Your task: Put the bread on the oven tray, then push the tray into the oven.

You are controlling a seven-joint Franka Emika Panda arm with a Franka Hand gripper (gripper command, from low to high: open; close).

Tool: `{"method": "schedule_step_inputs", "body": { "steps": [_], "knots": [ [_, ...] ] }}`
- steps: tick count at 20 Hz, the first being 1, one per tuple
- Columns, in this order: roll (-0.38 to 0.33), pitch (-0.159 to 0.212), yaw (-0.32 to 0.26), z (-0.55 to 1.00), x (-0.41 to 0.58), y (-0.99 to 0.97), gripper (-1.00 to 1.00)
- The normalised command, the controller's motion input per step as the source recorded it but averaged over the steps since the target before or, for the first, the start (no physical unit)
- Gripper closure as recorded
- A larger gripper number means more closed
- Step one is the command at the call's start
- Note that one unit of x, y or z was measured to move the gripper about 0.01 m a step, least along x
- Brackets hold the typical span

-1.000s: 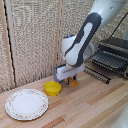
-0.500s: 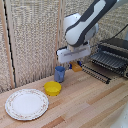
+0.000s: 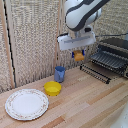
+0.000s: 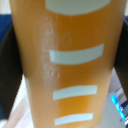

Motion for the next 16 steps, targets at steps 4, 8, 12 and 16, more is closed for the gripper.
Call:
{"method": "schedule_step_inputs", "body": {
  "steps": [4, 8, 12, 16],
  "knots": [
    [-0.071, -0.069, -0.333, 0.29, 0.161, 0.0, 1.0],
    [-0.048, -0.055, -0.277, 0.21, 0.361, -0.07, 1.0],
    [-0.007, -0.017, -0.216, 0.18, 0.554, -0.24, 1.0],
    [0.0, 0.0, -0.161, 0.23, 0.544, -0.54, 1.0]
  ]
}}
